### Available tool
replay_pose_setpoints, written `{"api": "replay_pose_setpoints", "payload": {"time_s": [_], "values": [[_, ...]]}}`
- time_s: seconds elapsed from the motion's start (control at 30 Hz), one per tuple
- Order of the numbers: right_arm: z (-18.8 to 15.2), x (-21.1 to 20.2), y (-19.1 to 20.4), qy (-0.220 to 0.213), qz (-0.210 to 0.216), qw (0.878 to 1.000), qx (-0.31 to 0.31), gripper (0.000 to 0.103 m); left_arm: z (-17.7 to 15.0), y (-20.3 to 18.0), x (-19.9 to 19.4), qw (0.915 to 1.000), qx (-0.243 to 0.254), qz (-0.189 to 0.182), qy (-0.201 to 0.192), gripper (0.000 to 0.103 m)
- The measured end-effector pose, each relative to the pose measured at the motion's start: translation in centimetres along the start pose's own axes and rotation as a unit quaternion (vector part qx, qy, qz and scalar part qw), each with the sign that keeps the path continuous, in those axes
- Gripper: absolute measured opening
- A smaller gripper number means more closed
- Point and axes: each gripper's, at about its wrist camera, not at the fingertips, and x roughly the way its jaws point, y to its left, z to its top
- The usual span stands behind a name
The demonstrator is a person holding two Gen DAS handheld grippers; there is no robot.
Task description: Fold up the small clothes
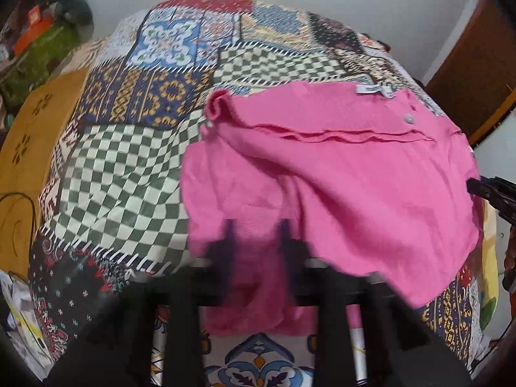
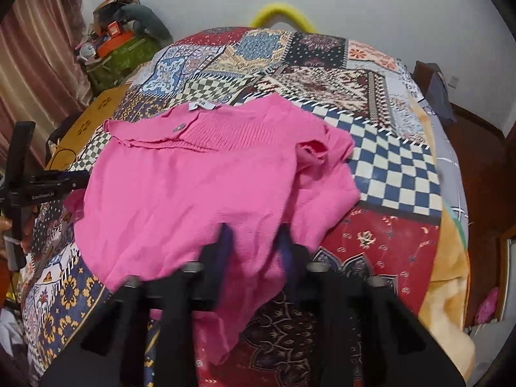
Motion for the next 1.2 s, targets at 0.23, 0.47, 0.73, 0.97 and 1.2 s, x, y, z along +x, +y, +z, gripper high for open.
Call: {"api": "replay_pose_setpoints", "payload": {"time_s": [0.23, 0.47, 0.73, 0.97, 1.2], "values": [[-0.2, -1.1, 0.4, -0.008, -0.002, 1.000, -0.011, 0.004, -0.9, 0.0, -2.6, 0.9990, 0.020, 0.030, -0.027, 0.000], [-0.9, -1.9, 0.9, -0.011, -0.012, 1.000, -0.024, 0.004, -0.7, 1.1, -4.3, 0.9994, -0.003, 0.017, -0.030, 0.008], [-1.5, -1.1, -0.2, -0.003, -0.014, 1.000, -0.004, 0.003, 0.5, -0.8, -0.8, 1.0000, -0.001, 0.000, -0.005, 0.036], [-2.2, -0.4, -0.4, 0.008, -0.014, 1.000, -0.004, 0.003, 0.1, -1.1, -0.1, 0.9992, 0.010, 0.035, -0.020, 0.002], [-2.4, -0.2, -0.3, 0.011, -0.015, 1.000, -0.005, 0.004, -2.1, 1.9, -1.2, 0.9985, -0.011, 0.054, 0.004, 0.002]]}}
